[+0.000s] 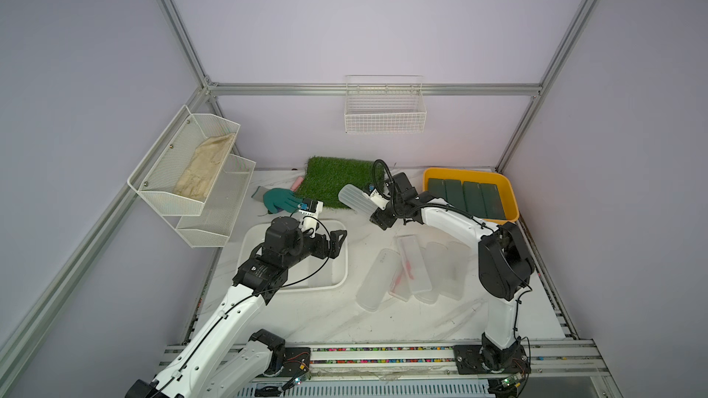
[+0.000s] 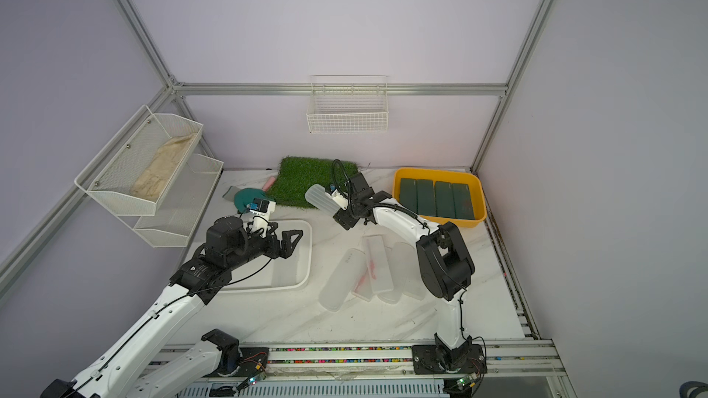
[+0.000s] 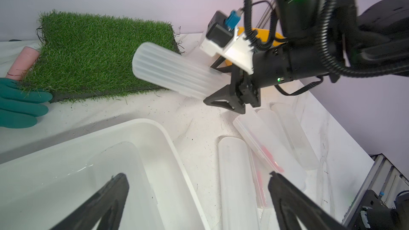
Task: Place the pencil cases by color into the storage box
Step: Pick up the pencil case from the center of the board, then place the pencil case at the storage box.
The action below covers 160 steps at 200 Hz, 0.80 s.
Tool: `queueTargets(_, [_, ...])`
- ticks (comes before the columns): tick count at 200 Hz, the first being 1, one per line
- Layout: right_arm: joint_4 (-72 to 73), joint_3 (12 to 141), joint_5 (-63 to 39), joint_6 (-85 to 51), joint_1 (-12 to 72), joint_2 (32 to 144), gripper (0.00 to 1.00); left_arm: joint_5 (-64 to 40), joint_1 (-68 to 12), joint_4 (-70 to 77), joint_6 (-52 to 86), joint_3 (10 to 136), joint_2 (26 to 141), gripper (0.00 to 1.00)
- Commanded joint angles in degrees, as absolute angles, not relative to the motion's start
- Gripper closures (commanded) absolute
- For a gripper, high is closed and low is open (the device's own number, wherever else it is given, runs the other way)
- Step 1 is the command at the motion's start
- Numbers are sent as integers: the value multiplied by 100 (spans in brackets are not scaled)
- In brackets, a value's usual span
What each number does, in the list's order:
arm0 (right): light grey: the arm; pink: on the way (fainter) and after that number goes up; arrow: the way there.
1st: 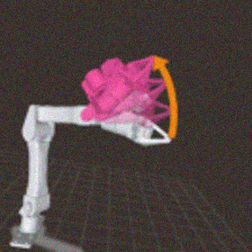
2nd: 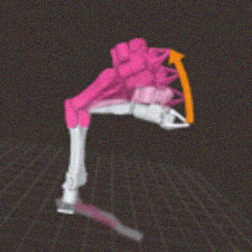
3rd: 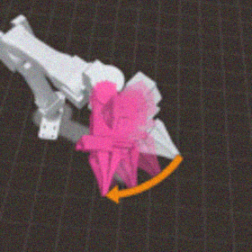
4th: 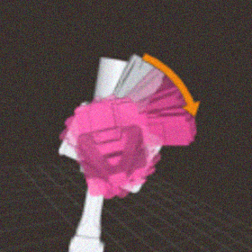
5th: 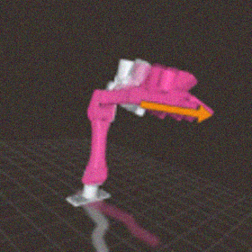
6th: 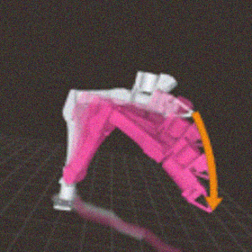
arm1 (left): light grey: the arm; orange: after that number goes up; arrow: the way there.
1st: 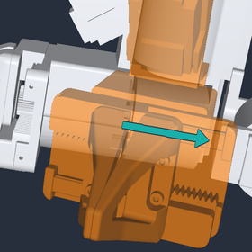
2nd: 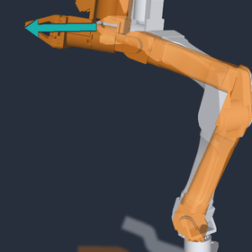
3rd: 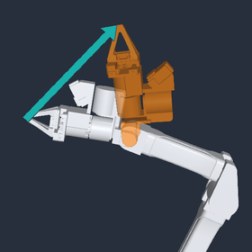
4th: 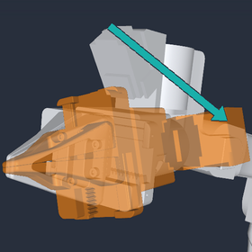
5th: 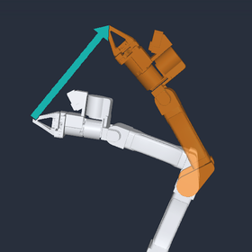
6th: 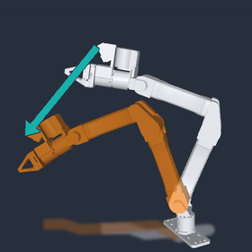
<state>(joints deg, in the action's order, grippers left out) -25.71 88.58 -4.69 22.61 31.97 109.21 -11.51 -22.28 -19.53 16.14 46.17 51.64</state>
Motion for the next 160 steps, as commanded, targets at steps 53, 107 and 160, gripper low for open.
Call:
queueTargets(53, [-2364, 8342, -240, 326, 3041, 9893, 50, -2089, -2228, -397, 2816, 4834, 5641, 0])
queueTargets(107, [-2190, 8268, -1673, -1041, 3000, 9293, 49, -3140, -1854, 1439, 3893, 4584, 5892, 0])
queueTargets(160, [-1782, 8167, -2687, -1827, 2999, 8934, 51, -4069, -775, 3000, 5017, 4429, 6119, 0])
